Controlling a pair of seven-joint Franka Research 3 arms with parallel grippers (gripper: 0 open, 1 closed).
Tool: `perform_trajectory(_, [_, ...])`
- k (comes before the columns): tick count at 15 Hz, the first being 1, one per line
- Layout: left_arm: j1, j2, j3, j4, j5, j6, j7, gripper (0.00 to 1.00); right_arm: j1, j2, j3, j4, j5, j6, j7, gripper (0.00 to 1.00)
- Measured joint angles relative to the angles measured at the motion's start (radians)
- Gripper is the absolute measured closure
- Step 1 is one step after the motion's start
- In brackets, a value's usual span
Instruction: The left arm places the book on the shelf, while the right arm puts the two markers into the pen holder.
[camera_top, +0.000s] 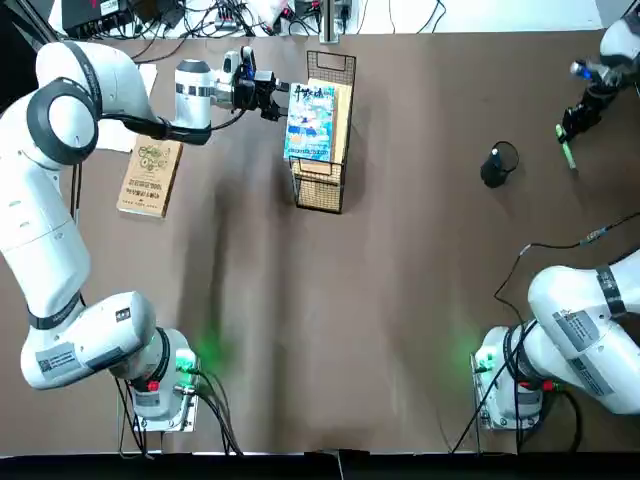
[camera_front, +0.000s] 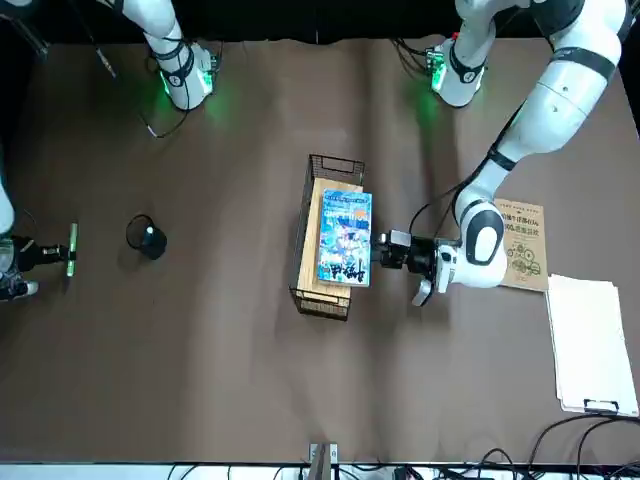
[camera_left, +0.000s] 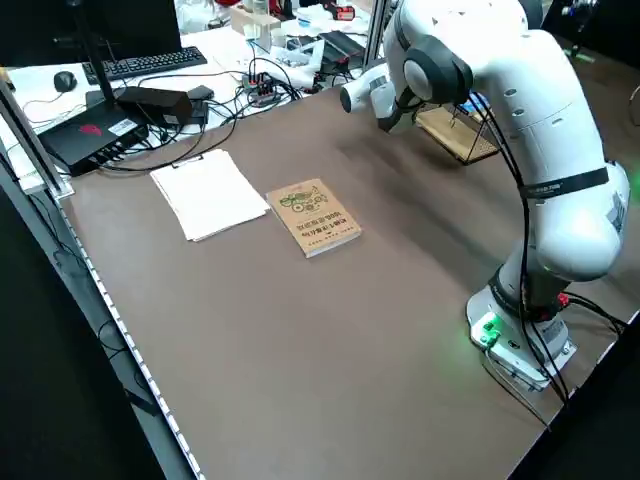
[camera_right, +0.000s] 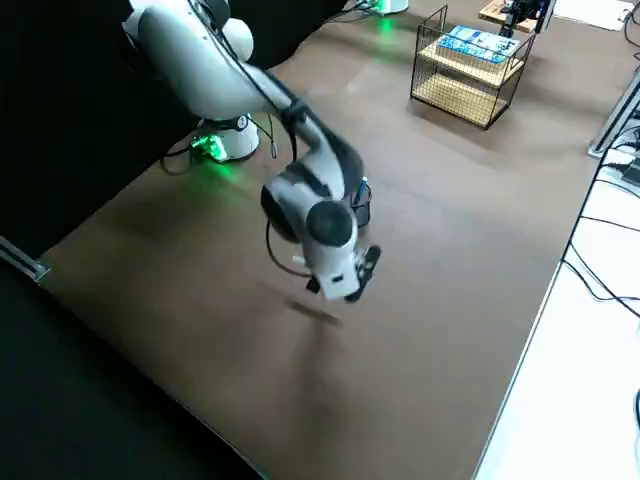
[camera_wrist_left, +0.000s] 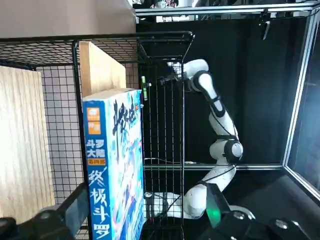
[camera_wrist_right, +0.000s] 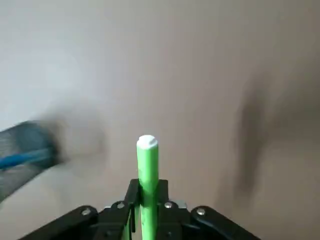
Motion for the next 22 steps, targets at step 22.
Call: perform_trajectory(22, [0.039,-0.017,0.119,0.095,0.317,-0.023,-0.048,0.0,-0.157,0.176,0.025,-0.169,1.019,-0.261,-1.279,0.83])
